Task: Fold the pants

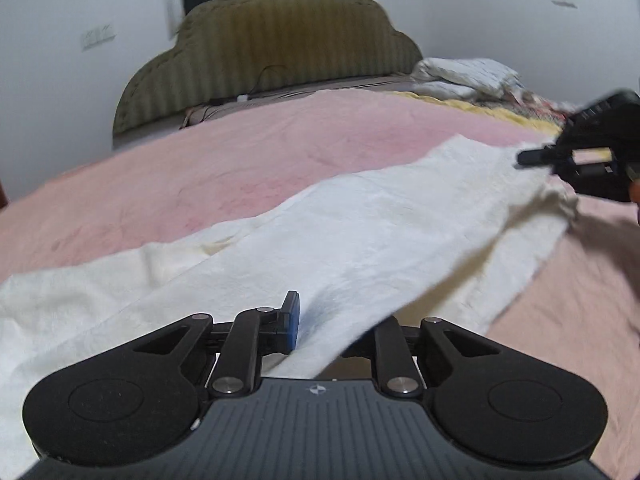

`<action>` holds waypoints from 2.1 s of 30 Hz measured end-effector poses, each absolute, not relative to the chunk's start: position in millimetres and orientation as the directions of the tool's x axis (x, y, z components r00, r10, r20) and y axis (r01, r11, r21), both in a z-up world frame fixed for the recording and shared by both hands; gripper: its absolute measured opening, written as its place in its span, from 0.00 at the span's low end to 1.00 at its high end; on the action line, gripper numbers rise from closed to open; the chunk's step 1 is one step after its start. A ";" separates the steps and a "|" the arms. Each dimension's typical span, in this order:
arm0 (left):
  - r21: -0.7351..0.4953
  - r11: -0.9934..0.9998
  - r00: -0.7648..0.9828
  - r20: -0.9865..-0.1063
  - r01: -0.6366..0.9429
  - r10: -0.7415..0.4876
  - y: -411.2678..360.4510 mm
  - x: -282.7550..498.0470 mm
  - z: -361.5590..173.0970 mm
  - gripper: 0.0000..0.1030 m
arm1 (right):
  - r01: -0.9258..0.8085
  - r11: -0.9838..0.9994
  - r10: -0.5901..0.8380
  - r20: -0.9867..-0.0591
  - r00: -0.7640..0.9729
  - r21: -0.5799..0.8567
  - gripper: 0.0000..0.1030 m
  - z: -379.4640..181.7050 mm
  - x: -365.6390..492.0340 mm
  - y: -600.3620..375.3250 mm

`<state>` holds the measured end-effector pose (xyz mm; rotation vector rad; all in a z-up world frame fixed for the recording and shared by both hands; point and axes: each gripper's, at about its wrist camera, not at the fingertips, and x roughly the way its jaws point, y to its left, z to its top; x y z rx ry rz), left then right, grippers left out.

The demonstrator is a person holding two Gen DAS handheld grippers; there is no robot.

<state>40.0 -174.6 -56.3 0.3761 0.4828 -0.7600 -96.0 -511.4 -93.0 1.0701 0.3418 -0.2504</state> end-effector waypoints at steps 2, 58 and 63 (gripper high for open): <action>0.146 0.664 0.624 -0.532 0.734 -0.572 -175.1 42.7 -54.3 0.18 | 0.354 0.471 -0.034 -0.384 0.923 0.808 0.05 -90.8 -93.6 -512.9; 0.021 0.806 0.677 -0.556 0.592 -0.483 -66.6 52.3 -34.4 0.68 | 0.092 0.991 -0.004 -0.653 0.757 0.101 0.27 -37.4 98.5 -333.8; 0.019 0.830 0.658 -0.621 0.557 -0.427 -70.1 64.3 -46.5 0.68 | -0.031 0.993 0.101 -0.693 0.714 0.113 0.27 -35.6 38.5 -335.9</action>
